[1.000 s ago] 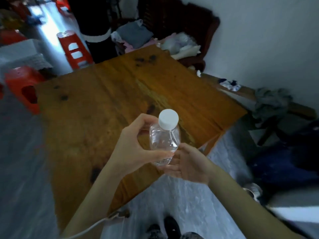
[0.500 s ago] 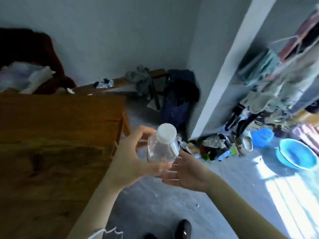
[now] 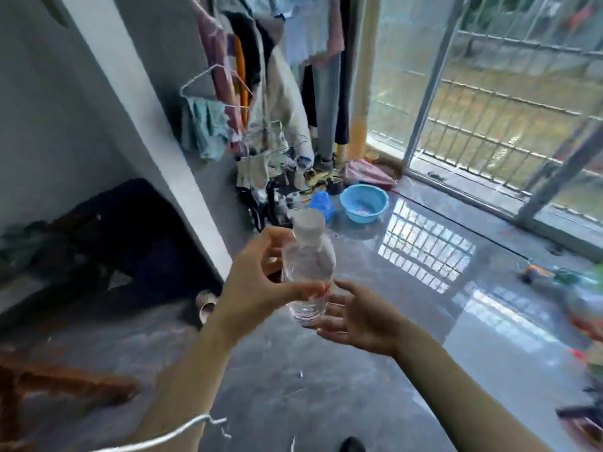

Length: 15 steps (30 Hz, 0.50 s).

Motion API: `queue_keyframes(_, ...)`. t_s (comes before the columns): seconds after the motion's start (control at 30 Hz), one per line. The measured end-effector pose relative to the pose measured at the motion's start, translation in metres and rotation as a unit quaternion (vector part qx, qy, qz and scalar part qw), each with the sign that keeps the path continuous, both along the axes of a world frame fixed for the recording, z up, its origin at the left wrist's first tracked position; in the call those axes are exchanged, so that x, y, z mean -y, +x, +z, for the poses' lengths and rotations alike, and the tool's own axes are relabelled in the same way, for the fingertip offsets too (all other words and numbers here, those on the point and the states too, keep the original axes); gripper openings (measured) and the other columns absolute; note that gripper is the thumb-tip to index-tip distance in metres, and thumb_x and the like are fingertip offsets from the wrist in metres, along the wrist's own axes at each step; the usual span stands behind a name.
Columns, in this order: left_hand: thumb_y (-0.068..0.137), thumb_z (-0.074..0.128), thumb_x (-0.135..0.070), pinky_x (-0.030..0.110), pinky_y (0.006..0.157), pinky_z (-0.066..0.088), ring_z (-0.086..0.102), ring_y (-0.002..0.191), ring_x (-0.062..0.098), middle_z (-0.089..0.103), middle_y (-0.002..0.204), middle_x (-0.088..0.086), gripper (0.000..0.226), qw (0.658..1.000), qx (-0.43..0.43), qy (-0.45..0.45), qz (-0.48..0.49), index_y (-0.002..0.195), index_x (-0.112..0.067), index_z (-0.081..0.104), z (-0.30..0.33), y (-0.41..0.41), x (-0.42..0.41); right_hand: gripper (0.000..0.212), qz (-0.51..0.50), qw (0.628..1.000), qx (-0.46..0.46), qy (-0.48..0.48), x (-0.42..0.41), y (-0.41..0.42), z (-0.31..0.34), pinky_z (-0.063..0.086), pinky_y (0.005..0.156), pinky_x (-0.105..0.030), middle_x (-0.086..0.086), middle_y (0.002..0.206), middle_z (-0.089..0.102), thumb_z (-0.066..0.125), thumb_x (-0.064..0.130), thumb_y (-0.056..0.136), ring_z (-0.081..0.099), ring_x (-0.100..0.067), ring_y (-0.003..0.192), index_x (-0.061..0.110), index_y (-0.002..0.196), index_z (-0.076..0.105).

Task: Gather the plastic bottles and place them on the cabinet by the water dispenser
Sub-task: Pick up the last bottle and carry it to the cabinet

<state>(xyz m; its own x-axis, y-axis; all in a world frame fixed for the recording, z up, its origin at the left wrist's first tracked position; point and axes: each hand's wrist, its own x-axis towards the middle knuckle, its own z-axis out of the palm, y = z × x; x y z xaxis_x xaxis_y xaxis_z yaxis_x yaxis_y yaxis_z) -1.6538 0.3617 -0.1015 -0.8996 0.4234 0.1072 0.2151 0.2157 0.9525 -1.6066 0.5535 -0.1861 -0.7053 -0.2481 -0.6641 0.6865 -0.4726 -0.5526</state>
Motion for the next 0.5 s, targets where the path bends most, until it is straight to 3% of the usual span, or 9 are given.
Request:
queue_keyframes(0.07,0.053,0.095,-0.033,0.046,0.1,0.054,0.069,0.11,0.02,0.073,0.114,0.0,0.071,0.999,0.008,0.003,-0.046,0.115,-0.025,0.061,-0.003,0.002,-0.046,0.053,-0.053,0.999,0.0,-0.001,-0.039,0.019,-0.001,0.054,0.086,-0.037,-0.019,0.132,0.063,0.043,0.042,0.099,0.063,-0.035,0.116,0.004,0.135,0.052)
queue_keyframes(0.13,0.055,0.095,-0.033,0.049,0.102,0.053,0.069,0.111,0.019,0.073,0.115,-0.001,0.07,0.995,0.011,-0.002,-0.1,0.117,-0.026,0.062,-0.002,0.005,-0.089,0.054,-0.105,0.995,0.002,-0.002,-0.073,0.044,-0.004,0.049,0.096,-0.04,-0.018,0.13,0.065,0.042,0.042,0.099,0.064,-0.036,0.115,0.003,0.134,0.053)
queue_keyframes(0.27,0.057,0.092,-0.037,0.046,0.102,0.053,0.069,0.112,0.017,0.072,0.118,-0.002,0.073,0.975,0.008,-0.012,-0.223,0.121,-0.022,0.062,0.002,0.014,-0.17,0.057,-0.24,0.97,-0.002,-0.03,-0.128,0.099,-0.007,0.054,0.089,-0.04,-0.022,0.13,0.063,0.042,0.043,0.099,0.065,-0.038,0.113,0.0,0.134,0.054)
queue_keyframes(0.5,0.053,0.092,-0.04,0.042,0.099,0.055,0.069,0.11,0.011,0.073,0.115,-0.009,0.071,0.903,0.005,-0.017,-0.43,0.116,-0.026,0.063,-0.001,0.044,-0.288,0.065,-0.462,0.886,-0.036,-0.028,-0.164,0.186,-0.007,0.045,0.098,-0.041,-0.018,0.131,0.064,0.04,0.053,0.095,0.063,-0.035,0.114,0.003,0.134,0.055)
